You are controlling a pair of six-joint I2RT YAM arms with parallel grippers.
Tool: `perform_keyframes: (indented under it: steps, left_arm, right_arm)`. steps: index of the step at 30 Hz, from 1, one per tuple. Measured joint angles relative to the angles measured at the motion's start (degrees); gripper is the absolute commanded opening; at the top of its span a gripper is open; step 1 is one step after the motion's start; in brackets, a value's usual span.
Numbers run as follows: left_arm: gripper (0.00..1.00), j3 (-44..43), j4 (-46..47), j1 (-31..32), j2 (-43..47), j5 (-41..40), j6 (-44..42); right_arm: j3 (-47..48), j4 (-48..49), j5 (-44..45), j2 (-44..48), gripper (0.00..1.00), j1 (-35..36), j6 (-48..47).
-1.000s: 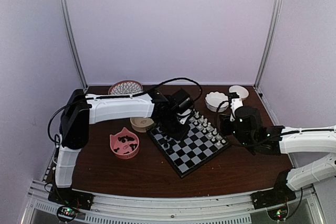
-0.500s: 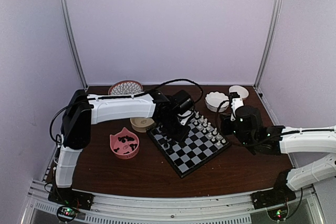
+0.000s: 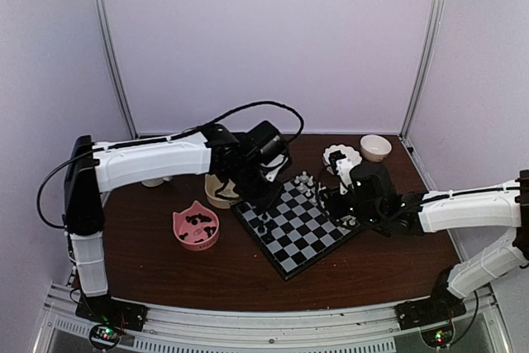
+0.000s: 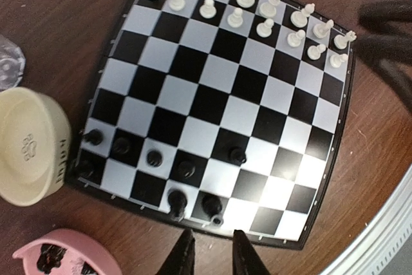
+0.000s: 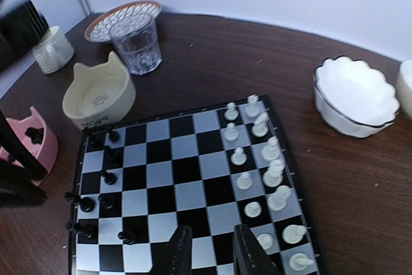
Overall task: Set up the chess pieces on the board
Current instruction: Place the pawn on the chessboard, then move the pawn to d7.
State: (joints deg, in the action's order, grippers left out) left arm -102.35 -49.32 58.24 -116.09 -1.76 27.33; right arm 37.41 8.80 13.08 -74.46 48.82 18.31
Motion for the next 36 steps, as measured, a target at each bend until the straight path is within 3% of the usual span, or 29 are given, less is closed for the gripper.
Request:
perform_keyframes:
  steps: [5, 14, 23, 27, 36]
  left_arm:
    - [0.25, 13.8, 4.8, -3.3, 15.7, -3.4, 1.4]
    - [0.31, 43.2, 19.1, -17.3, 34.4, -7.8, 8.1]
    - [0.35, 65.1, 35.1, -18.3, 49.4, -16.0, 12.4]
    - [0.35, 69.7, 40.3, -18.3, 52.5, -18.8, 10.8]
    - [0.35, 70.4, 45.7, -18.3, 54.1, -20.4, 7.9]
  right_arm:
    - [6.2, -1.5, -9.9, -8.4, 0.27, 0.0, -1.9]
    - [13.4, -7.6, -15.8, -14.1, 0.28, 1.2, -4.0]
    - [17.0, -12.5, -16.1, -18.1, 0.29, 3.7, -5.1]
    - [18.6, -14.4, -15.8, -19.7, 0.29, 4.8, -5.6]
    - [21.7, -18.3, -15.4, -22.6, 0.28, 6.2, -6.8]
